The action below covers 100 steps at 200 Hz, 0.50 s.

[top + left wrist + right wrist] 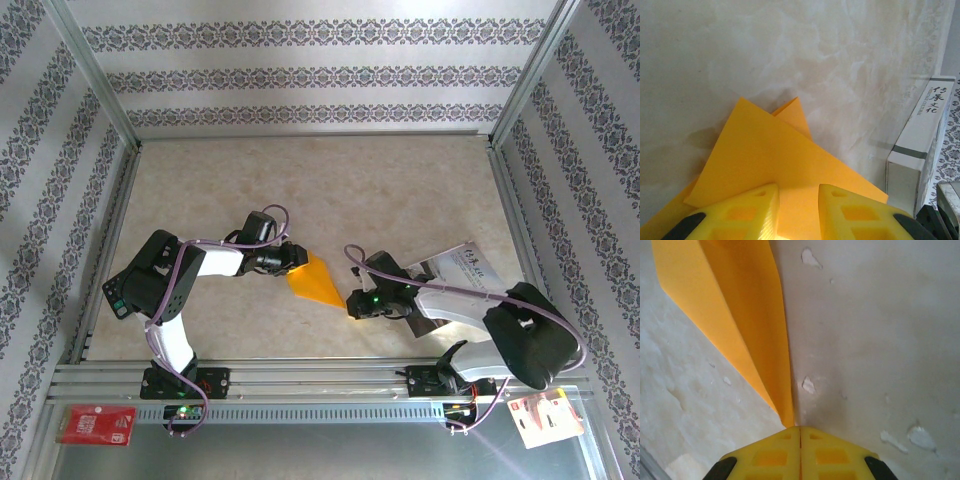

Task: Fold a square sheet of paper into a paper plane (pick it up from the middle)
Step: Fourth fold the wing at the center of the table.

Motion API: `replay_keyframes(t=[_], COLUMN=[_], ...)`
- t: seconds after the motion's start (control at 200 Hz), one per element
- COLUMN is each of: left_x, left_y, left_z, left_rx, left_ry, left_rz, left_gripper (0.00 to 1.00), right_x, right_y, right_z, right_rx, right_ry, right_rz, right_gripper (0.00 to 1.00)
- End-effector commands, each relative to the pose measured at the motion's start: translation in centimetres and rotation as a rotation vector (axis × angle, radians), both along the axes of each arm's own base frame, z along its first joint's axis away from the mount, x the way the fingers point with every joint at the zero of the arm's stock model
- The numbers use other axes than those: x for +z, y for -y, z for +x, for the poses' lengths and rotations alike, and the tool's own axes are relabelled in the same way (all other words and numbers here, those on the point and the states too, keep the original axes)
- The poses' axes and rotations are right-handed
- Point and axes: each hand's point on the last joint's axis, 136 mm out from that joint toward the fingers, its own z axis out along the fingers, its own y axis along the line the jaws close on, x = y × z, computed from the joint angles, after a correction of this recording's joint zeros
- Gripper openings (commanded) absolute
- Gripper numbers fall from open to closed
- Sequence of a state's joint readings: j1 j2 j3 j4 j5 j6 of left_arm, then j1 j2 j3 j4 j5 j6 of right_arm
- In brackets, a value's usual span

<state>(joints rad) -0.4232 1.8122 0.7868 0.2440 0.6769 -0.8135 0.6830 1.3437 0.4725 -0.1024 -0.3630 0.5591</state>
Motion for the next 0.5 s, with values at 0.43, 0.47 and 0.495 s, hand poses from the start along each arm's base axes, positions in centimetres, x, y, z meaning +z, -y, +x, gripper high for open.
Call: replay_keyframes(t=[0.43, 0.47, 0.495], left_x=[-4.2, -4.1, -4.2], left_y=[-2.8, -2.8, -2.8], left_z=[-1.4, -1.4, -1.4], left_rx=[0.046, 0.046, 0.045], left_ry=[-0.123, -0.12, -0.122], left_rz=[0.125, 0.123, 0.124], left_gripper=[0.27, 0.27, 0.27], right_x=[3.8, 3.3, 3.2], right_y=[-5.8, -6.0, -6.2], right_z=[3.4, 3.4, 3.6], right_rx=[0.084, 0.092, 0.095], right_ry=[0.06, 0.046, 0.044], right_rz=[0.078, 0.063, 0.06], right_gripper=[0.08, 0.08, 0.08])
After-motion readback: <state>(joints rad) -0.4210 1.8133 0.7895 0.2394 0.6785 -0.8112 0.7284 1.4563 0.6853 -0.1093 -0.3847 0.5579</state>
